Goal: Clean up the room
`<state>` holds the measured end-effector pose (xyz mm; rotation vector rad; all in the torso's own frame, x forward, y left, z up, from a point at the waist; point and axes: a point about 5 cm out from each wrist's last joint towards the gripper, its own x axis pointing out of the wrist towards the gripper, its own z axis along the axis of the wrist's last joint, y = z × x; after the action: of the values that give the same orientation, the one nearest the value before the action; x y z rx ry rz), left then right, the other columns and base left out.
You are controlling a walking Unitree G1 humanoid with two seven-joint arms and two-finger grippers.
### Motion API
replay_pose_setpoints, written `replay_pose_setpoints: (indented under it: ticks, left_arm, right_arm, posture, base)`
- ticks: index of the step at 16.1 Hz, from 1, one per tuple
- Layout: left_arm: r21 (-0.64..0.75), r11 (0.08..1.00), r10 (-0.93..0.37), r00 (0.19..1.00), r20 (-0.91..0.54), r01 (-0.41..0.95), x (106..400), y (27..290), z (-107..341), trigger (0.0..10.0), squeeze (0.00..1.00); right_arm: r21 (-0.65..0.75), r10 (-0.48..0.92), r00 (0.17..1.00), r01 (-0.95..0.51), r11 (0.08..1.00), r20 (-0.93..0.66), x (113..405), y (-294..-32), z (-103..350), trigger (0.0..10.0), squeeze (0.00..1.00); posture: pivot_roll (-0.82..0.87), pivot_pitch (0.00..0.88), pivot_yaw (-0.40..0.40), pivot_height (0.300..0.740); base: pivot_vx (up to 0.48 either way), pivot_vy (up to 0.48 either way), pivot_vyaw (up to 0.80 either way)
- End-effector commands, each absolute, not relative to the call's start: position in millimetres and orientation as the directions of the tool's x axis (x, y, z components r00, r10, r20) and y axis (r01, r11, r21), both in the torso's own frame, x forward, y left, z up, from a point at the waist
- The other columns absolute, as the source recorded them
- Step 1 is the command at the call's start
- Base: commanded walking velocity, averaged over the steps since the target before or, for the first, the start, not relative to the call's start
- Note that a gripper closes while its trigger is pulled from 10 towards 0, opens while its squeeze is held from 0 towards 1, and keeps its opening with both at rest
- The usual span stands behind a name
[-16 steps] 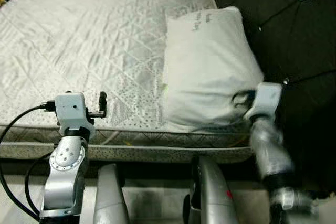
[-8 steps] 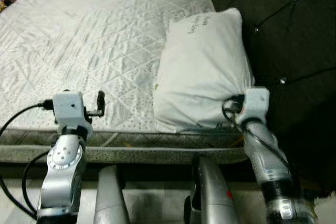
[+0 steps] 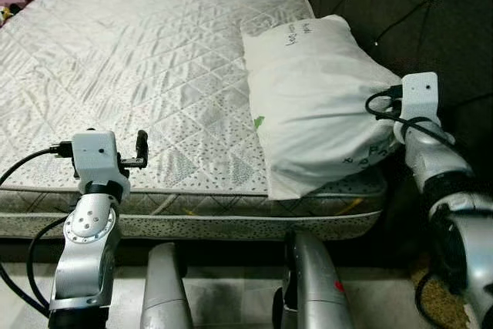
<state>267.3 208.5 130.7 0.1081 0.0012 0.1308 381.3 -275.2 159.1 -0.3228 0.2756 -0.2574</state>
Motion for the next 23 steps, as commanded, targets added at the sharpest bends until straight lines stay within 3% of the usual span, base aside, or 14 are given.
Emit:
replay_pose_setpoints:
  ticks: [1, 5, 10, 11, 12, 13, 14, 17, 20, 22, 23]
  left_arm:
    - [0.115, 0.983, 0.142, 0.99, 0.011, -0.142, 268.6, 211.1, 131.3, 10.0, 0.0]
    - [0.11, 0.984, 0.14, 0.99, 0.021, -0.141, 274.0, 209.3, 130.9, 10.0, 0.0]
    - [0.103, 0.982, 0.153, 0.987, 0.058, -0.158, 287.4, 210.6, 135.0, 10.0, 0.0]
    - [0.103, 0.982, 0.152, 0.986, 0.069, -0.158, 291.3, 211.4, 136.2, 10.0, 0.0]
    - [0.103, 0.982, 0.151, 0.985, 0.078, -0.158, 294.7, 211.5, 137.7, 10.0, 0.0]
    - [0.104, 0.983, 0.145, 0.985, 0.094, -0.154, 300.0, 210.8, 140.2, 10.0, 0.0]
    - [0.102, 0.983, 0.142, 0.985, 0.101, -0.152, 301.8, 210.5, 141.7, 10.0, 0.0]
    - [0.071, 0.986, 0.14, 0.98, 0.142, -0.152, 310.8, 210.2, 146.9, 10.0, 0.0]
    - [0.046, 0.986, 0.155, 0.978, 0.136, -0.163, 305.3, 208.4, 139.5, 10.0, 0.0]
    - [0.029, 0.985, 0.166, 0.977, 0.138, -0.171, 302.5, 207.2, 137.8, 10.0, 0.0]
    - [0.019, 0.986, 0.161, 0.979, 0.127, -0.164, 299.4, 202.7, 132.2, 10.0, 0.0]
  right_arm:
    - [-0.376, -0.337, 0.938, 0.285, 0.882, -0.078, 386.5, -294.2, 202.4, 0.0, 0.0]
    - [-0.431, -0.18, 0.967, 0.087, 0.898, -0.182, 387.2, -261.9, 164.8, 0.0, 0.0]
    - [-0.31, -0.185, 0.942, 0.094, 0.946, -0.279, 370.3, -243.6, 111.8, 0.0, 0.0]
    - [-0.324, -0.192, 0.941, 0.097, 0.941, -0.277, 369.2, -239.3, 107.7, 7.6, 0.0]
    - [-0.332, -0.185, 0.95, 0.095, 0.938, -0.252, 371.1, -235.2, 110.3, 10.0, 0.0]
    - [-0.268, -0.18, 0.961, 0.12, 0.956, -0.21, 374.6, -231.1, 116.9, 10.0, 0.02]
    - [-0.225, -0.182, 0.963, 0.136, 0.965, -0.198, 375.9, -230.0, 119.4, 10.0, 1.0]
    - [-0.117, -0.165, 0.979, 0.151, 0.982, -0.117, 383.8, -211.9, 132.0, 10.0, 1.0]
    - [-0.205, -0.067, 0.995, 0.05, 0.977, -0.073, 380.9, -188.2, 125.7, 10.0, 1.0]
    - [-0.264, -0.118, 0.992, 0.101, 0.959, -0.05, 377.4, -187.9, 121.9, 10.0, 1.0]
    - [-0.226, -0.153, 0.985, 0.131, 0.965, -0.082, 369.1, -184.6, 107.2, 10.0, 1.0]
  posture:
    - [0.05, 0.0, -0.02, 0.528]
    - [0.05, 0.0, -0.029, 0.528]
    - [0.05, 0.0, -0.049, 0.528]
    - [0.05, 0.0, -0.048, 0.528]
    - [0.04, 0.0, -0.047, 0.528]
    - [0.03, 0.0, -0.042, 0.528]
    - [0.03, 0.0, -0.042, 0.528]
    - [0.02, 0.0, -0.055, 0.528]
    - [0.01, 0.0, -0.069, 0.528]
    - [-0.01, 0.0, -0.063, 0.528]
    - [-0.01, 0.0, -0.063, 0.528]
  base:
    - [0.0, 0.0, 0.0]
    - [0.0, 0.0, 0.0]
    - [0.0, 0.0, 0.0]
    - [0.0, 0.0, 0.0]
    - [0.0, 0.0, 0.0]
    - [0.0, 0.0, 0.0]
    - [0.0, 0.0, 0.0]
    - [0.0, 0.0, 0.0]
    - [0.0, 0.0, 0.0]
    - [0.0, 0.0, 0.0]
    - [0.0, 0.0, 0.0]
